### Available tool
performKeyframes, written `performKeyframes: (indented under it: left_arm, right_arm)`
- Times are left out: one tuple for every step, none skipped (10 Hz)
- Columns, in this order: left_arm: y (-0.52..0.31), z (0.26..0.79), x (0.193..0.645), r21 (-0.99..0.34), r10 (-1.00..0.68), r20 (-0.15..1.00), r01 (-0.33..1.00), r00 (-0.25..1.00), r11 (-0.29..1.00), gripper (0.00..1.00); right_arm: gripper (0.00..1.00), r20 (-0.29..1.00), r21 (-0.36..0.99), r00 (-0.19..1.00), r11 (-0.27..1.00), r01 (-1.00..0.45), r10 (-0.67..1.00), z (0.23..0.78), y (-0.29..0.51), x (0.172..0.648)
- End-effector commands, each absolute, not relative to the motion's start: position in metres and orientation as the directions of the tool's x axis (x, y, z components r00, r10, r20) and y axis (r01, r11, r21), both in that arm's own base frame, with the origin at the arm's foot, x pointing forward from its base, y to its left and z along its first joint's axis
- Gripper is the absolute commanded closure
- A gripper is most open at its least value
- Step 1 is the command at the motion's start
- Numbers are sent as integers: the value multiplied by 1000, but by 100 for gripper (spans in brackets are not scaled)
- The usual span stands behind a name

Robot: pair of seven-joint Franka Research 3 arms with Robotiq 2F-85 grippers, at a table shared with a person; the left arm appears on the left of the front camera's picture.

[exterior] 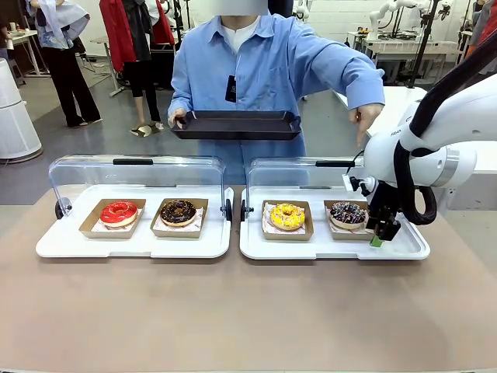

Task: Provide the desired donut to the person.
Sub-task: Pick up and lift the Paper togo box containing the Donut pointed at by the person.

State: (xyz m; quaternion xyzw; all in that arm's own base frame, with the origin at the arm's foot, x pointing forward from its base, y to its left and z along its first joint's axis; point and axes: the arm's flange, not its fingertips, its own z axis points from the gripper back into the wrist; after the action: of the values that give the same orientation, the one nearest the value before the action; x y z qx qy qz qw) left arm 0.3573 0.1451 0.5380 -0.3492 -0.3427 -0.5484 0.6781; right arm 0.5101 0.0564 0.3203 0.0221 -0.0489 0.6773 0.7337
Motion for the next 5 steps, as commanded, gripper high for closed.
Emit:
performKeyframes:
  left_arm:
    - [146,538,358,-76,-486,863,986,140,149,0]
    - [146,538,358,-76,-486,863,986,140,149,0]
    - [146,538,358,-76,-486,863,986,140,149,0]
    - [146,538,358,-76,-486,863,986,140,149,0]
    - [146,538,358,-76,-486,863,986,140,149,0]
  right_arm:
    - [100,118,-20,63,65,-998,991,317,56,517]
    - [100,116,-20,62,65,-998,991,317,56,517]
    - [97,112,-19,62,65,-998,992,317,56,517]
    - [100,109,-20,62,64,-998,992,317,57,517]
    - [100,105,-22,64,66,-998,992,319,57,516]
